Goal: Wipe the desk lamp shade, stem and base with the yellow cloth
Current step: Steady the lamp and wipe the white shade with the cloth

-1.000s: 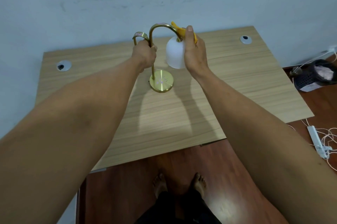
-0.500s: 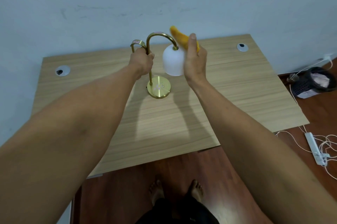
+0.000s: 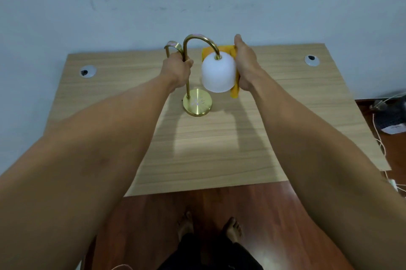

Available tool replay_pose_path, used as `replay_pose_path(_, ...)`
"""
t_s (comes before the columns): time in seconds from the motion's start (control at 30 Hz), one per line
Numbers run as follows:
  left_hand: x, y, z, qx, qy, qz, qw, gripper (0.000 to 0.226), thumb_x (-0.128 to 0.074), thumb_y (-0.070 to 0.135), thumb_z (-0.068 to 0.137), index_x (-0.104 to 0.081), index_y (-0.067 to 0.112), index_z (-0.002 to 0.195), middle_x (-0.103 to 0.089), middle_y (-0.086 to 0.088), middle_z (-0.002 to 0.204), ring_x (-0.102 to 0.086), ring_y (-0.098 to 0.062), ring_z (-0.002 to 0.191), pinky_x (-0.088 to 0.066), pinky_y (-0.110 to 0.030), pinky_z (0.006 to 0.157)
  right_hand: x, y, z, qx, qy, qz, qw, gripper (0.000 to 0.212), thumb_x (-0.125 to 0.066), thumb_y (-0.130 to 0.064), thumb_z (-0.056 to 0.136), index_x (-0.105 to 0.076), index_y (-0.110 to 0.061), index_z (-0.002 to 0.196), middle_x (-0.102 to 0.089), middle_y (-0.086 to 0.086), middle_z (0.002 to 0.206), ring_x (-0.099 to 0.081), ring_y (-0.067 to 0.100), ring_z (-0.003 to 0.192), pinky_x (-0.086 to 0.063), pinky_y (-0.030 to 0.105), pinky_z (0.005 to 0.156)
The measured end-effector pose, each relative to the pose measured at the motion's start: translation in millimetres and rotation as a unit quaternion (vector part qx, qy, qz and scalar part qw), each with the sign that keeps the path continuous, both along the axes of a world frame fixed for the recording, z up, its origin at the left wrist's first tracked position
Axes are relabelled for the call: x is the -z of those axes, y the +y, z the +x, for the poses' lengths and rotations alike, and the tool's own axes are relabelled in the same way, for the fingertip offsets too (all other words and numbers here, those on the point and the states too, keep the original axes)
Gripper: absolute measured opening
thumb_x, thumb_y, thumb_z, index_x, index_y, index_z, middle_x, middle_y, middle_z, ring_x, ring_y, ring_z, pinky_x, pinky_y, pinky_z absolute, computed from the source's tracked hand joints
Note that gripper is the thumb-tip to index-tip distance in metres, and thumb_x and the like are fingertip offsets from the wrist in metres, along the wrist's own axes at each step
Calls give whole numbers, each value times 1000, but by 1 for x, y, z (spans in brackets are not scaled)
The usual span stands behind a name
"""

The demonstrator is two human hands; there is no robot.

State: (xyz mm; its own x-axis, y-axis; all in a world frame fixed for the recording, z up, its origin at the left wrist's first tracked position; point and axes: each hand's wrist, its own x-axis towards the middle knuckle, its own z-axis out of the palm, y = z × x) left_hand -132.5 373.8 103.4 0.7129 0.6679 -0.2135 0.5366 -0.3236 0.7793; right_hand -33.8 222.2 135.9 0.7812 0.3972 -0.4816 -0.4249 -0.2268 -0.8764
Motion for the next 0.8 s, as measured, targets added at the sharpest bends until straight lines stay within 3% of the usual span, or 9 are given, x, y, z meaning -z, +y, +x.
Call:
replay_pose_path(0.07,-1,-2,0,-7,-3,5,1000,25,-50,25,102,-66,10,113,-61,-2,103,-56,-17,84,-40,-24,67,11,-8,-4,46,30,-3,998,52,-38,-53,105,-67,-11,99,-76,11,98,-75,34,90,-60,44,78)
replay_pose_path(0.17,-2,-4,-1,-12,1,4,1000,22,-49,26,102,-65,13,111,-63,-3,106,-57,-19,89,-40,-24,74,18,-18,-17,150,-3,6,989,47,-36,-49,107,-62,-17,87,-70,4,92,-69,28,92,-58,45,92)
replay_pose_path(0.27,-2,-4,0,-11,-2,4,1000,24,-49,26,102,-65,11,113,-64,-4,107,-57,-19,88,-41,-23,68,19,-22,-38,169,-150,77,971,56,-31,-51,108,-75,-17,115,-77,-2,113,-71,16,103,-57,37,93)
replay_pose_path(0.4,-3,-6,-1,-12,-3,2,1000,24,-49,24,103,-64,9,114,-60,-3,104,-54,-14,78,-37,-15,56,30,-11,-70,63,-340,88,934,48,-27,-40,112,-54,-24,148,-52,-12,153,-42,1,141,-31,17,116)
replay_pose_path(0.5,-2,-6,1,-17,-6,2,1000,17,-49,24,103,-62,13,108,-60,-3,103,-53,-8,69,-37,-15,55,49,-5,-80,80,-334,80,936,51,-28,-39,111,-36,-21,158,-32,-6,166,-23,7,154,-19,36,128)
replay_pose_path(0.6,-1,-5,1,-20,-3,-3,1000,21,-49,24,103,-63,11,112,-60,-3,105,-49,-3,67,-35,-14,54,57,-11,-75,79,-238,97,963,50,-25,-52,109,-34,-38,157,-43,-16,158,-41,8,146,-42,46,114)
replay_pose_path(0.63,0,-6,1,-19,-4,-3,1000,24,-49,24,103,-64,9,114,-60,-3,105,-49,-2,67,-35,-15,54,56,-15,-68,88,-180,84,976,50,-25,-56,108,-44,-40,151,-56,-16,146,-57,9,132,-54,42,95)
replay_pose_path(0.7,0,-6,0,-21,-7,1,1000,25,-50,24,102,-64,9,115,-60,-3,104,-48,-2,67,-35,-15,55,47,-27,-58,141,-57,62,986,58,-25,-59,107,-66,-26,132,-72,-10,112,-74,13,98,-58,32,67)
replay_pose_path(0.8,1,-4,0,-21,-11,2,1000,25,-49,25,103,-63,9,116,-59,-3,106,-50,-5,70,-36,-16,57,36,-37,-55,191,-16,103,976,63,-26,-59,107,-73,-18,119,-78,-2,100,-76,19,90,-58,34,68)
